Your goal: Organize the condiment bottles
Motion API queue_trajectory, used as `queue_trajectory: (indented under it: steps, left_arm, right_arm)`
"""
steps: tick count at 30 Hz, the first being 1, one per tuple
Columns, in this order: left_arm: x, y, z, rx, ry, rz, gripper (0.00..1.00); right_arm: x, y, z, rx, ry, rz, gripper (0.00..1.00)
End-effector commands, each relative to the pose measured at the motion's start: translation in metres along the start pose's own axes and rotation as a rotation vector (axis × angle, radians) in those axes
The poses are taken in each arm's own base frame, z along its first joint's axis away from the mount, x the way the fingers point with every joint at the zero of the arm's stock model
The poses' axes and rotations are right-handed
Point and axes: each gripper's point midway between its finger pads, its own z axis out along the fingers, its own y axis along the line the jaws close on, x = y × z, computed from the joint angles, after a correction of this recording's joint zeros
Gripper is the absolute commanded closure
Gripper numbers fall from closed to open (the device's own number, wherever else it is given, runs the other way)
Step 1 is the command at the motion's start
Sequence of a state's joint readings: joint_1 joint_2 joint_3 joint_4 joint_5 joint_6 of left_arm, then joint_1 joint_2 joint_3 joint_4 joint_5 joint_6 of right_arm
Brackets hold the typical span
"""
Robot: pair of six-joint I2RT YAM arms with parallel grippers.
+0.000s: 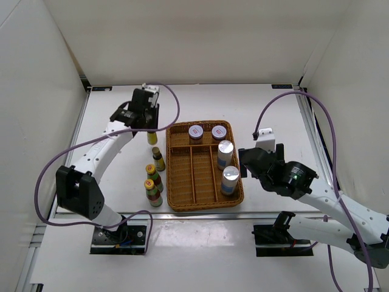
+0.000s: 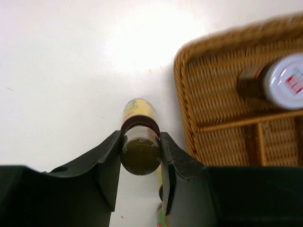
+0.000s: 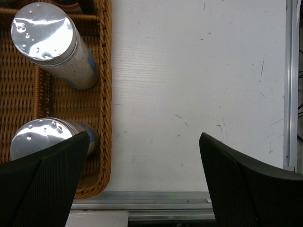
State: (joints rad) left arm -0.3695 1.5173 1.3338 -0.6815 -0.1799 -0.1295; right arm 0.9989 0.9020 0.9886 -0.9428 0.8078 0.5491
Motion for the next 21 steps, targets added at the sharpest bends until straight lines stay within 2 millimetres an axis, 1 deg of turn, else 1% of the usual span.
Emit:
queue_trajectory:
  steps: [1,3,4,5,6,7,8,9,11,12,13,16,17,20,21]
  left_arm:
    - [-0.094,0.016,-0.056,-0.074,-0.280,0.000,0.89]
    - [-0.112,0.001,-0.075,-0.053,-0.334,0.021,0.89]
    - [-0.129,-0.006,-0.086,-0.035,-0.377,0.018,0.89]
    - [-0.134,-0.013,-0.094,-0.020,-0.393,0.024,0.89]
    - [-0.139,-0.022,-0.098,-0.002,-0.406,0.032,0.89]
    - [-0.138,-0.043,-0.101,0.049,-0.406,0.060,0.89]
    - [-0.139,-0.055,-0.107,0.083,-0.415,0.064,0.89]
    - [-0.135,-0.081,-0.115,0.148,-0.416,0.100,0.89]
    - [-0.128,-0.109,-0.123,0.221,-0.411,0.108,0.89]
    - [-0.120,-0.124,-0.124,0.263,-0.396,0.121,0.89]
    - [-0.112,-0.147,-0.133,0.319,-0.392,0.144,0.89]
    - [-0.087,-0.177,-0.136,0.380,-0.352,0.173,0.89]
    - [-0.073,-0.189,-0.135,0.395,-0.325,0.174,0.89]
    - [-0.047,-0.205,-0.131,0.414,-0.274,0.185,0.89]
    - [-0.037,-0.204,-0.123,0.397,-0.245,0.169,0.89]
  right_arm:
    - [0.003,-0.002,-0.001,0.004,0.004,0.026,0.00]
    - [0.006,-0.005,-0.003,0.010,0.012,0.045,0.00]
    - [0.008,-0.006,-0.003,0.014,0.018,0.049,0.00]
    - [0.007,-0.009,-0.004,0.026,0.011,0.075,0.00]
    - [0.011,-0.012,-0.005,0.035,0.024,0.074,0.00]
    - [0.011,-0.016,-0.007,0.045,0.016,0.088,0.00]
    - [0.011,-0.019,-0.007,0.065,0.012,0.096,0.00]
    - [0.014,-0.025,-0.009,0.085,0.016,0.132,0.00]
    - [0.016,-0.031,-0.011,0.110,0.010,0.167,0.00]
    - [0.016,-0.033,-0.013,0.107,0.006,0.184,0.00]
    - [0.020,-0.035,-0.014,0.110,0.008,0.198,0.00]
    - [0.021,-0.038,-0.015,0.111,0.009,0.208,0.00]
    - [0.023,-0.039,-0.017,0.106,0.017,0.214,0.00]
    - [0.028,-0.040,-0.018,0.110,0.035,0.207,0.00]
    - [0.028,-0.042,-0.020,0.113,0.038,0.214,0.00]
